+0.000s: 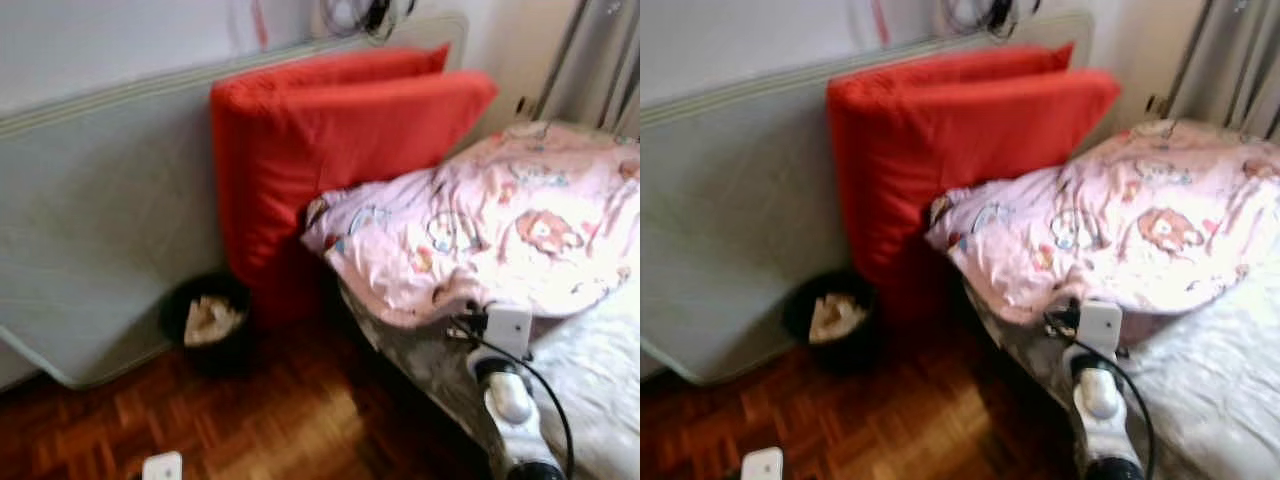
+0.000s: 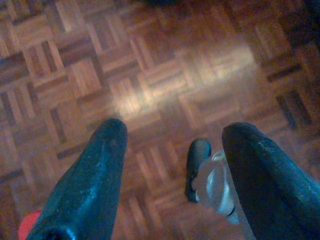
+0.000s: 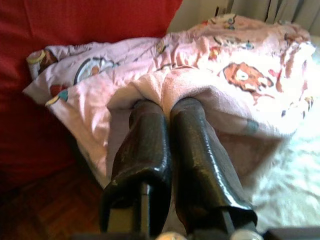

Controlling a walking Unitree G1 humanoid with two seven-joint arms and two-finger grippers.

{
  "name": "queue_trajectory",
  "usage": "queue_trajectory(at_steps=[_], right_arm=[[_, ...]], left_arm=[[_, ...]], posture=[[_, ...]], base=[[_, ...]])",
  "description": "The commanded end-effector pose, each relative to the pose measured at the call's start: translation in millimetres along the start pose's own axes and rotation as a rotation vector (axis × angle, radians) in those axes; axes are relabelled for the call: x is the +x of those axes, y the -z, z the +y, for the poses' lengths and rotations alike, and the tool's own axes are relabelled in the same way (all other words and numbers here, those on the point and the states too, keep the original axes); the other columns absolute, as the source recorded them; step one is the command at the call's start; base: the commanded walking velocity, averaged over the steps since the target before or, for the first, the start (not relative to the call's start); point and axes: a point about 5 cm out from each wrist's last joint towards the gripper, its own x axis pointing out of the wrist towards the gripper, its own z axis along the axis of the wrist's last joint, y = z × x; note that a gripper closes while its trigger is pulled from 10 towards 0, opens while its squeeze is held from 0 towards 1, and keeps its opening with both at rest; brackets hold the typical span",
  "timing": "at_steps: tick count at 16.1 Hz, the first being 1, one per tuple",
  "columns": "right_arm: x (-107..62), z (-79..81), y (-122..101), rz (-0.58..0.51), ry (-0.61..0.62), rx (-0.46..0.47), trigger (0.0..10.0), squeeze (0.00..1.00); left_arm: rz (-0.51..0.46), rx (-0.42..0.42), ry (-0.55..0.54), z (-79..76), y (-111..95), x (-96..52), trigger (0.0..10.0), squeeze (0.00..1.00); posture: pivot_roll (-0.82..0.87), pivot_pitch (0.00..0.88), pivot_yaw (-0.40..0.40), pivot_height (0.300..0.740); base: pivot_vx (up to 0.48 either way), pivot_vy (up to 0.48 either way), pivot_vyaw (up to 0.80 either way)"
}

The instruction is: Clean up the room

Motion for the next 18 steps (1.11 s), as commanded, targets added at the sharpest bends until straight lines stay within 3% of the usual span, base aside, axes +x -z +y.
queue_trajectory(at_steps=[1, 5, 8, 11, 13, 15, 18], right_arm=[[0.6, 3.6, -0.1, 0.005, -0.008, -0.016, 10.0, 0.0], [-1.7, -2.1, 6.6, 0.049, 0.023, -0.05, 10.0, 0.0], [-5.1, -17.7, 15.8, 0.116, 0.131, -0.109, 10.0, 0.0], [-11.6, -24.4, 29.0, 0.205, 0.171, -0.136, 10.0, 0.0], [-19.1, -28.6, 43.4, 0.304, 0.202, -0.107, 10.0, 0.0], [-26.0, -28.5, 56.0, 0.389, 0.19, -0.087, 10.0, 0.0], [-35.7, -27.0, 69.8, 0.481, 0.149, -0.131, 10.0, 0.0]], left_arm=[[0.012, 0.025, 0.004, 0.8, 2.0, -0.5, 10.0, 0.0], [0.014, 0.027, 0.007, 0.7, 2.3, -0.6, 10.0, 0.0], [0.016, 0.029, 0.011, 0.7, 3.0, -0.8, 10.0, 0.0], [0.017, 0.037, 0.02, -0.5, 3.1, -0.8, 10.0, 0.0], [0.017, 0.042, 0.025, -1.8, 3.3, -0.8, 10.0, 0.0], [0.018, 0.046, 0.029, -2.7, 3.3, -0.7, 10.0, 0.0], [0.021, 0.065, 0.043, -4.9, 3.0, -0.3, 10.0, 0.0]], posture=[[0.08, 0.0, 0.014, 0.74], [0.07, 0.0, 0.014, 0.74], [0.08, 0.0, 0.014, 0.74], [0.08, 0.0, 0.012, 0.74], [0.08, 0.0, 0.012, 0.74], [0.07, 0.0, 0.014, 0.74], [0.07, 0.0, 0.013, 0.74]], base=[[0.0, 0.0, 0.0], [0.0, 0.0, 0.0], [0.0, 0.0, 0.0], [0.0, 0.0, 0.0], [0.0, 0.0, 0.0], [0.0, 0.0, 0.0], [0.0, 0.0, 0.0]])
